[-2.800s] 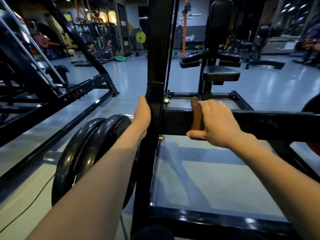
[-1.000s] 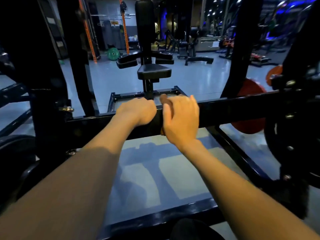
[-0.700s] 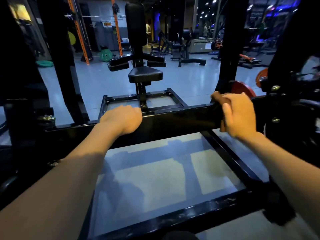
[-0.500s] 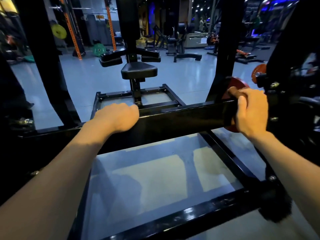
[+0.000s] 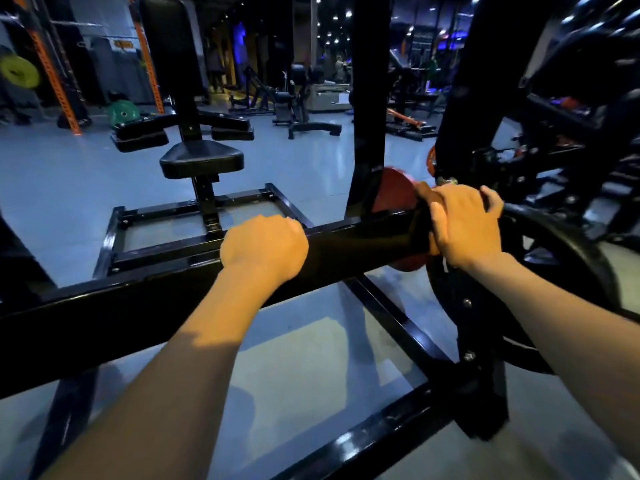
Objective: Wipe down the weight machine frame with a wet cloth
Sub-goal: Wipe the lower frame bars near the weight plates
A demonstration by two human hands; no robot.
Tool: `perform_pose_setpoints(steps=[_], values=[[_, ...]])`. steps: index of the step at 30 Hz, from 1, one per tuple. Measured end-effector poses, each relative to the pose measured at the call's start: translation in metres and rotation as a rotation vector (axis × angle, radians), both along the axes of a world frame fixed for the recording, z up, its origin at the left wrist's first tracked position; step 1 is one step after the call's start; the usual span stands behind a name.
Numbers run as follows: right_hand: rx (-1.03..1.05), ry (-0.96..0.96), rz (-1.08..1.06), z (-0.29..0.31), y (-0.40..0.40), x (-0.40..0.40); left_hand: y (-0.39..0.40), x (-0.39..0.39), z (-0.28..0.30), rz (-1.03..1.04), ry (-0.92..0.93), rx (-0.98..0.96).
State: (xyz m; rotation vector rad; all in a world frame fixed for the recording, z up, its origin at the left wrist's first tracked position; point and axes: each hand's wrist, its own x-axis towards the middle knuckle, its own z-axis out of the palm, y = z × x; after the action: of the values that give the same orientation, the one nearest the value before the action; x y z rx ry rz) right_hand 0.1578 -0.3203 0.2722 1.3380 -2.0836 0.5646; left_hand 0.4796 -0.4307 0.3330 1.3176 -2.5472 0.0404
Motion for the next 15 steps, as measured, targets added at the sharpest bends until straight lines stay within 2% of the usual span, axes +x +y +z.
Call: perform_pose_setpoints(steps=[3, 6, 8, 12, 15], values=[[-0.039, -0.029, -0.007, -0.002, -0.001, -0.003, -0.002, -0.004, 0.001, -0.005, -0.028, -0.032], [-0.329, -0.246, 0.090, -0.012, -0.011, 0.021, -0.001, -0.003, -0.001, 0.011, -0.045, -0.064], [-0.431, -0.345, 0.150, -0.024, -0.016, 0.035, 0.000, -0.002, -0.003, 0.035, -0.011, -0.059], [-0.406, -0.509, 0.114, -0.038, -0.010, 0.045, 0.003, -0.003, -0.001, 0.081, 0.070, -0.013], [-0.509, -0.482, 0.011, -0.043, -0.012, 0.048, 0.005, -0.004, 0.001, 0.119, 0.082, 0.023]])
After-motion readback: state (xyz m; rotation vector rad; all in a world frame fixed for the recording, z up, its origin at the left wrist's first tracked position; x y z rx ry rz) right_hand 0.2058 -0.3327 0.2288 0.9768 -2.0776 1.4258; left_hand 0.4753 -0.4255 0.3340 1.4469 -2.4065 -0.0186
